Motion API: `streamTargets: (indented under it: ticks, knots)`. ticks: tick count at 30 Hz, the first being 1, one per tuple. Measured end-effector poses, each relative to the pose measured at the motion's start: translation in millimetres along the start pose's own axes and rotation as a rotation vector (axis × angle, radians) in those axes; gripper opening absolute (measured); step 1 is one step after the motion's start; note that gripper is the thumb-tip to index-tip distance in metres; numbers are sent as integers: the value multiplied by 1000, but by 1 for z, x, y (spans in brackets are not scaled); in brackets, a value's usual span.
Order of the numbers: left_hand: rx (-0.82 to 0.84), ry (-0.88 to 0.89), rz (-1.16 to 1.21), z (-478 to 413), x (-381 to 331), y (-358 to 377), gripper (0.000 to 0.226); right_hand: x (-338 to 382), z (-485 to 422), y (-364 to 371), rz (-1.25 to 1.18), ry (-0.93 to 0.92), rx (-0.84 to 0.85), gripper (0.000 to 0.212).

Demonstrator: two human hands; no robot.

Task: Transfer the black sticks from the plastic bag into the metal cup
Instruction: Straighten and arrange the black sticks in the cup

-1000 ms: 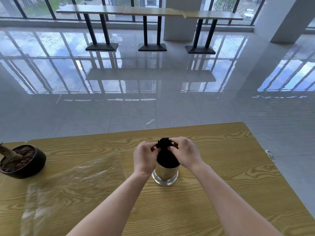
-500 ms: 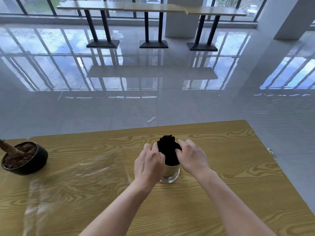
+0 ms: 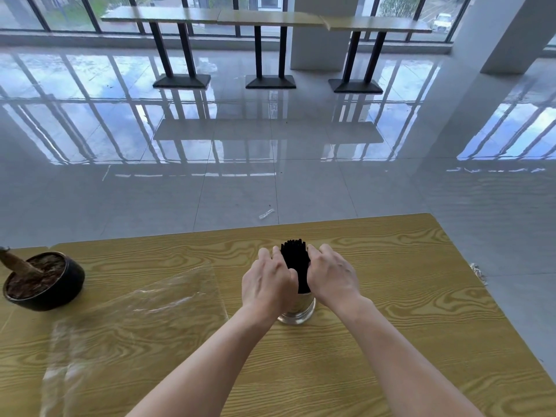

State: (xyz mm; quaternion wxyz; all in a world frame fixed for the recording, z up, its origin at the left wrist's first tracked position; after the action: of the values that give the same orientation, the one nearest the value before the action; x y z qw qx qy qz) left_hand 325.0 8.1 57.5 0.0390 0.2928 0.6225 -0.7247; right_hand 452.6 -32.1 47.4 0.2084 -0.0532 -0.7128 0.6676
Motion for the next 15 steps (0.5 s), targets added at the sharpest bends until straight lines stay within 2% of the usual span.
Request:
streamTargets:
  ticks: [10,15]
  knots:
    - [-13,-14,34,2,5,-7,54,1,2,-5,-26,5,-1,30]
    - [-90,20,31,10,25,-22,62,9,13,-26,-77,-49,-117,38]
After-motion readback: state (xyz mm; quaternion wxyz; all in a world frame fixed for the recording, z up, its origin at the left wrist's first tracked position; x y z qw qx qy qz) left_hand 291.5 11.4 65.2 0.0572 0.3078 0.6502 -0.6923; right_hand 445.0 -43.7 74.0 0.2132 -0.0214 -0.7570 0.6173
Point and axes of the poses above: each hand's wrist, its own z-axis away from the middle knuckle, its own y-axis out of the palm, x = y × z, the point moved 2 cm from there along -z, towards the middle knuckle, and after that the axes turned 4 degrees about z, right-handed, at the moved point
